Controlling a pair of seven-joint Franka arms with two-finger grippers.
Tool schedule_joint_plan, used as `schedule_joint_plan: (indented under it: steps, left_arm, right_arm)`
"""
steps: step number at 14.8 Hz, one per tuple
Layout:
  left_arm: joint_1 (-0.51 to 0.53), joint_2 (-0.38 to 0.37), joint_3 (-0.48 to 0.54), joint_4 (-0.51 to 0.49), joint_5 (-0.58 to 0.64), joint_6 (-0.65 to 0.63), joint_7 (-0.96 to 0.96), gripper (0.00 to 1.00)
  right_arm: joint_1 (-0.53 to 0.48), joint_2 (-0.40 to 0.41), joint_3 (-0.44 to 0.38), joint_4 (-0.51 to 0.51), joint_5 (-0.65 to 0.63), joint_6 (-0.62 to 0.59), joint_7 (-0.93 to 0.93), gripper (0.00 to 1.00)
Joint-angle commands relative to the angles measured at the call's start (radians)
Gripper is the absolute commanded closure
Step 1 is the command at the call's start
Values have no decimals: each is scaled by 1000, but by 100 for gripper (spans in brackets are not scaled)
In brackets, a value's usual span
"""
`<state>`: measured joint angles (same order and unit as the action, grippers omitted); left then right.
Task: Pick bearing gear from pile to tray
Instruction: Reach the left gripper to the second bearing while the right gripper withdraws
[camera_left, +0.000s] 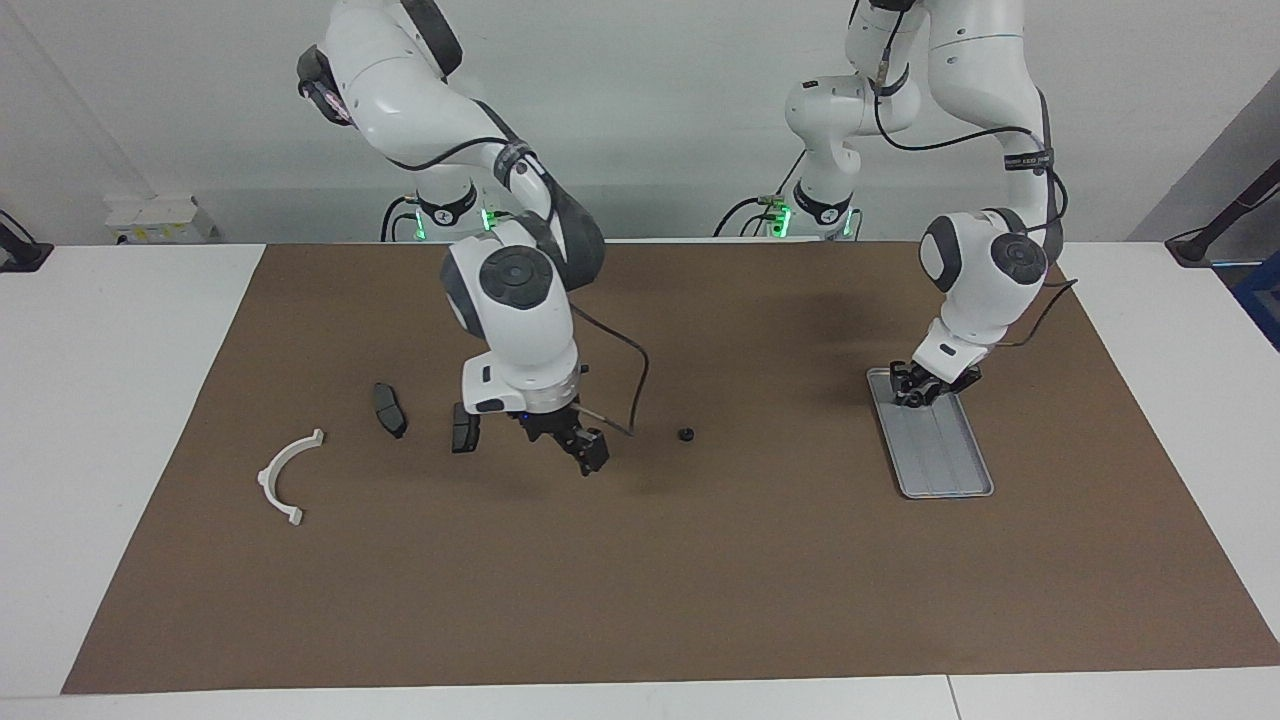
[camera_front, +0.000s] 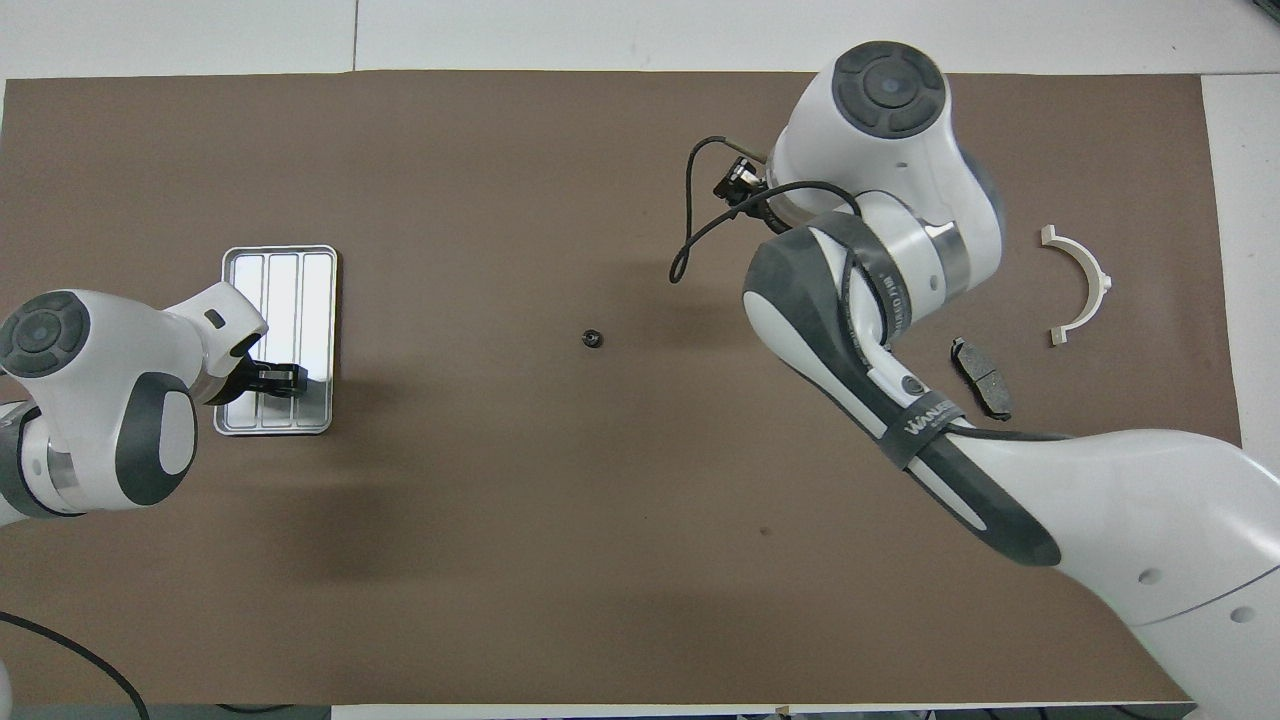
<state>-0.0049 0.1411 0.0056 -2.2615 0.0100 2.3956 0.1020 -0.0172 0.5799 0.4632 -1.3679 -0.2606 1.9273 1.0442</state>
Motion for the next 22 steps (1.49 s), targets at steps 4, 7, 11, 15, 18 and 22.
schedule_joint_plan:
  steps: [4, 7, 11, 15, 18, 22]
  left_arm:
    - [-50, -9, -10, 279, -27, -390, -116, 19]
    - [-209, -3, -9, 350, -24, -398, -536, 19]
    - [-375, 20, -9, 393, -21, -353, -989, 18]
    - [-444, 21, -12, 349, -24, -250, -1178, 18]
    - [-493, 46, -12, 315, -24, -155, -1284, 18]
    - [-588, 162, -7, 353, -12, -105, -1418, 18]
  right_arm:
    - [-141, -43, 14, -33, 17, -57, -364, 0]
    - [-193, -60, 14, -34, 17, -79, -539, 0]
    - [-158, -139, -79, -71, 24, -90, -703, 0]
    - [-64, -247, -277, -132, 182, -88, -906, 0]
    - [-61, -374, -317, -213, 187, -94, -957, 0]
    - [-40, -504, -324, -280, 187, -195, -966, 0]
